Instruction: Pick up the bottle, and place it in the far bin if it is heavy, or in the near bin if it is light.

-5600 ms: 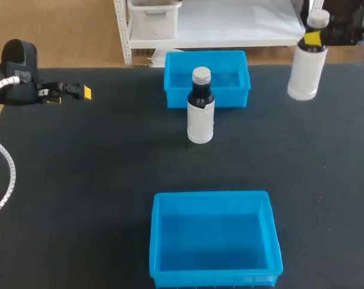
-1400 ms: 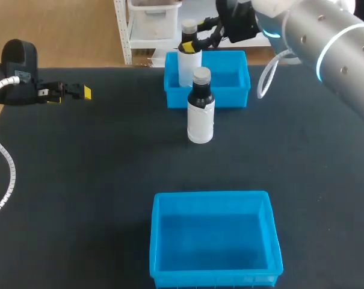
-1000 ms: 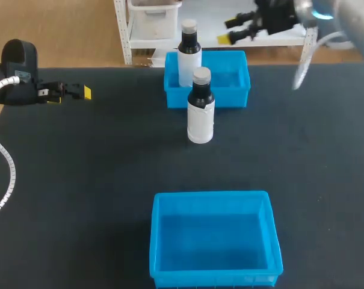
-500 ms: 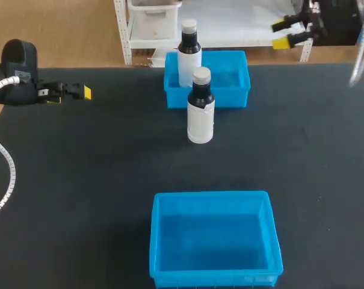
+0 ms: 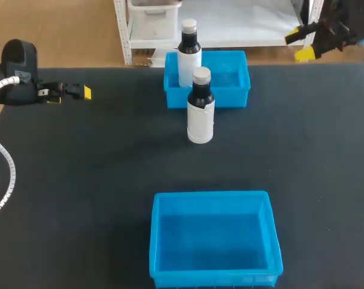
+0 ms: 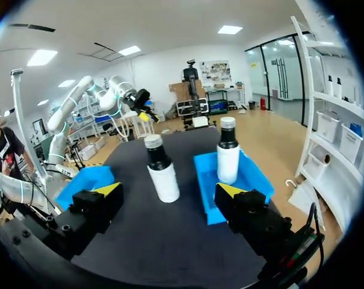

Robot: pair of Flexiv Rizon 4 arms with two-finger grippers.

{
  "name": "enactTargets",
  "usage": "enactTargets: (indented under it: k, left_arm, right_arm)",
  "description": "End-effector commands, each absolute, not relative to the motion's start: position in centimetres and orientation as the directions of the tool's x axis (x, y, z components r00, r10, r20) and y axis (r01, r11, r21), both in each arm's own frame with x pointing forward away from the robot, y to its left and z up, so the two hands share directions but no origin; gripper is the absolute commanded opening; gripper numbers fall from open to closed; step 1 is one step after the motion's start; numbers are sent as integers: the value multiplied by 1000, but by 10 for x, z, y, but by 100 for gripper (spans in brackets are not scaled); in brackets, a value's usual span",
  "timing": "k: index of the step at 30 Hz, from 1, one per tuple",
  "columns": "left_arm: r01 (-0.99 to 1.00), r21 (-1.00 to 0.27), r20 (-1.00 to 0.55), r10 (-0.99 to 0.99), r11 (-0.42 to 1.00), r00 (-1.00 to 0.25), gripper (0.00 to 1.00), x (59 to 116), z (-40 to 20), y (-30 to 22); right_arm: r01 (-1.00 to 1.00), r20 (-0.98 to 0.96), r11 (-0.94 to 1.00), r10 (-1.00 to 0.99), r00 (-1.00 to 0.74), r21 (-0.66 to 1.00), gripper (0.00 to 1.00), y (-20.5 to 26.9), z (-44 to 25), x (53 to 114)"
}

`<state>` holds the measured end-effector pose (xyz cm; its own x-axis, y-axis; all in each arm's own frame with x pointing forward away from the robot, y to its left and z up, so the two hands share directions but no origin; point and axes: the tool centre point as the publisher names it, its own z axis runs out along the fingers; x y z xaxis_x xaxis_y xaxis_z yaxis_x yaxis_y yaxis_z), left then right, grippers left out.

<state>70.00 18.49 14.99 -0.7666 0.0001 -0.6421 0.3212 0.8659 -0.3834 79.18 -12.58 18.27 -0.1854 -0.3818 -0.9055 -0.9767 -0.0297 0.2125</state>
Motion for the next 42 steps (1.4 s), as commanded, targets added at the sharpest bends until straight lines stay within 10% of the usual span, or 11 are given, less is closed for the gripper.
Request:
enactTargets:
  k: [1, 42]
  left_arm:
    - [321, -383, -642, 0, 866, -767, 100, 700, 150, 185]
    - [321, -383, -642, 0, 866, -767, 100, 700, 150, 185]
  right_arm:
    - [-863, -905, 504, -383, -183, -39, 100, -112, 187, 739]
    - [-984, -899, 176, -425, -105, 32, 100, 26, 144, 750]
